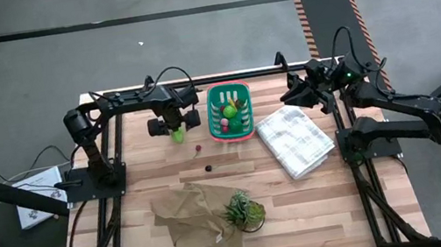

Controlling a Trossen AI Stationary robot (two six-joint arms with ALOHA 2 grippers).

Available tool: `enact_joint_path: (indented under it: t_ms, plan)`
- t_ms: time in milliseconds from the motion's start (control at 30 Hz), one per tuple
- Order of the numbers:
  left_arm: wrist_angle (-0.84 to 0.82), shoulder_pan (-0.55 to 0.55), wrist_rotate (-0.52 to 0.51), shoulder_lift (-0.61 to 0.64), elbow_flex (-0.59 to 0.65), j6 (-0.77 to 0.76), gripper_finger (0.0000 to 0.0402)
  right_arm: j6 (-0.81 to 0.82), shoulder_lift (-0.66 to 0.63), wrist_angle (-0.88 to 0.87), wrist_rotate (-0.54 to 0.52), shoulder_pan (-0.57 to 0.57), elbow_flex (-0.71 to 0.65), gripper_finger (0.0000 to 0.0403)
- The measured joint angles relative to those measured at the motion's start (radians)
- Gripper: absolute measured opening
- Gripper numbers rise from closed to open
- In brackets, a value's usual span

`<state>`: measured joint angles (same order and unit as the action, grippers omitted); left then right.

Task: Pick and placing Produce into tupperware
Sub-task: Put the green starfruit into the green basket

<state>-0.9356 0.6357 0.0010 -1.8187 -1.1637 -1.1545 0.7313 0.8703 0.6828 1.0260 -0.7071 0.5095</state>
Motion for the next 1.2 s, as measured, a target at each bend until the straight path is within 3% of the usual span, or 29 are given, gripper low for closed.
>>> enact_joint_path:
  t_ms: [533,800,1200]
  plan:
    - [0.006,0.0,-0.02,0.0,0.005,0.006,0.0253,-0.01,0.0,-0.007,0.002,0.0,0.0,0.0079]
    - [0.028,-0.001,0.034,0.001,0.076,-0.013,0.0252,-0.017,0.0,-0.007,0.003,0.0,0.0,0.0079]
    - [0.117,-0.001,0.034,0.001,0.079,-0.004,0.0243,-0.033,0.0,-0.008,-0.013,0.0,0.0,0.0079]
